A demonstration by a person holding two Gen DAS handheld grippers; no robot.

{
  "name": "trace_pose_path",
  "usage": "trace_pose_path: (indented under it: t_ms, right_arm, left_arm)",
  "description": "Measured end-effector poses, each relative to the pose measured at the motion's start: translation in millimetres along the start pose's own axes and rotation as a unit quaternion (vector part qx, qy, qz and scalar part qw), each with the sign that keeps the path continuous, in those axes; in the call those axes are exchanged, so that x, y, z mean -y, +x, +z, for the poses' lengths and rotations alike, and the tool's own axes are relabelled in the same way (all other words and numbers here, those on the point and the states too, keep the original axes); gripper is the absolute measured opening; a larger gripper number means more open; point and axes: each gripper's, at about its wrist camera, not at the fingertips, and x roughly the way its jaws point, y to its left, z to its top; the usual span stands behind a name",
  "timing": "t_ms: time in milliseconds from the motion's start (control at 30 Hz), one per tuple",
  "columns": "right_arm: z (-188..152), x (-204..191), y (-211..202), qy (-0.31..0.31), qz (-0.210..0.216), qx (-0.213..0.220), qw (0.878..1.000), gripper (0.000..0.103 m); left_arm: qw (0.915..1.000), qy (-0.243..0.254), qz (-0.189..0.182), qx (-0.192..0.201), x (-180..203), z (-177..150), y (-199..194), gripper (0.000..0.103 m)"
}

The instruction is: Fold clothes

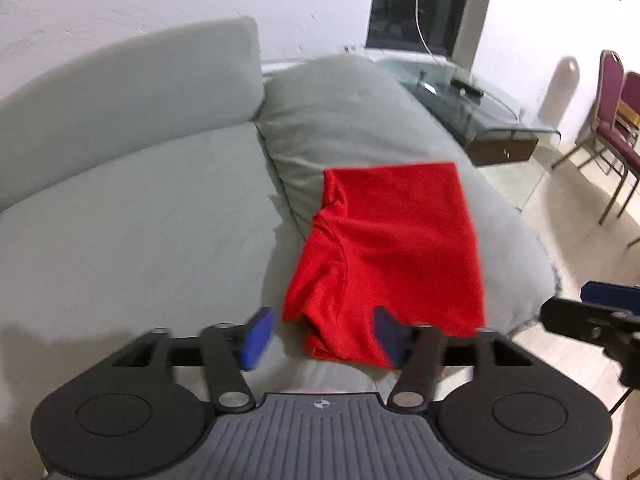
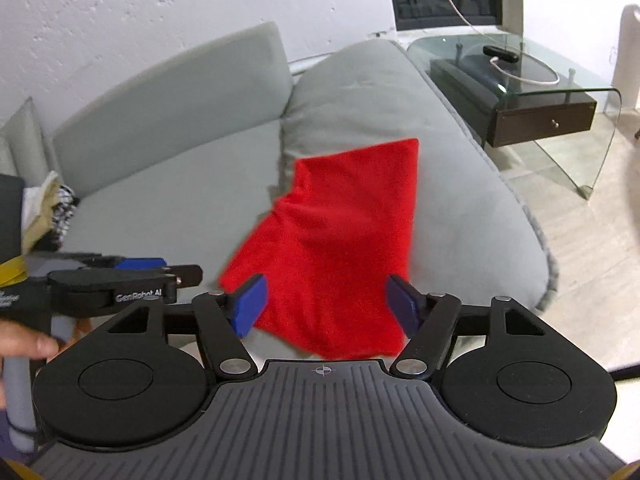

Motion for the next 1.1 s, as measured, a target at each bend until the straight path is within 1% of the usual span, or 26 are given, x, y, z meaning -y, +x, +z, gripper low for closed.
trace_pose_path:
  t_ms: [33, 67, 100, 133, 167, 300, 367, 433, 567, 667, 767, 867, 1100]
  right_arm:
    - [0.9, -3.0, -10.3, -0.002, 0.000, -0.004, 1.000, 0.079]
    - [1.8, -5.9, -20.6, -0.003, 0.000, -0.008, 1.000, 0.079]
    - [2.5, -9.7, -32.5, -0.007, -0.001, -0.010, 1.000, 0.080]
    - [3.2, -13.8, -44.8, -0.012, -0.002, -0.011, 1.000, 0.081]
    - [3.4, -16.8, -55.4, -0.018, -0.005, -0.010, 1.000, 0.081]
    - [2.6, -25.2, -92.2, -0.037, -0.027, -0.006, 0.999, 0.082]
    - [0.8, -26.1, -104.8, -0.037, -0.039, -0.011, 0.998, 0.082]
    - [-1.5, -26.4, -112.9, -0.037, -0.044, -0.015, 0.998, 0.082]
    - [-9.8, -28.1, -114.7, -0.041, -0.046, -0.022, 0.998, 0.083]
    - [-16.5, -29.6, -105.6, -0.049, -0.053, -0.031, 0.997, 0.083]
    - [-20.6, -32.4, -98.3, -0.065, -0.063, -0.042, 0.995, 0.083]
    - [-21.4, -33.0, -97.0, -0.073, -0.068, -0.043, 0.994, 0.083]
    - [-20.2, -27.5, -103.1, -0.069, -0.074, -0.034, 0.994, 0.083]
  left_arm:
    - [0.9999, 0.004, 0.010, 0.007, 3.9, -2.0, -14.4, 0.073]
    - [0.9997, 0.008, 0.020, 0.014, 7.8, -4.0, -28.8, 0.075]
    - [0.9995, 0.009, 0.026, 0.018, 11.3, -5.8, -40.2, 0.084]
    - [0.9994, 0.006, 0.026, 0.023, 13.3, -8.4, -51.7, 0.088]
    - [0.9993, 0.003, 0.026, 0.028, 15.4, -11.0, -63.1, 0.088]
    - [0.9996, -0.004, 0.008, 0.026, 22.2, -17.0, -89.5, 0.093]
    - [0.9997, 0.002, -0.008, 0.023, 26.6, -18.0, -91.4, 0.094]
    - [0.9998, 0.004, -0.004, 0.020, 30.9, -20.6, -95.5, 0.095]
    - [0.9994, 0.019, 0.016, 0.022, 39.3, -28.6, -94.1, 0.098]
    - [0.9996, 0.017, 0.022, 0.008, 41.3, -32.9, -86.9, 0.098]
    - [0.9997, 0.006, 0.022, -0.006, 41.9, -36.8, -80.8, 0.098]
    - [0.9998, 0.007, 0.017, -0.008, 44.1, -36.7, -79.2, 0.098]
    - [0.9998, 0.011, 0.017, 0.001, 50.3, -32.1, -82.5, 0.098]
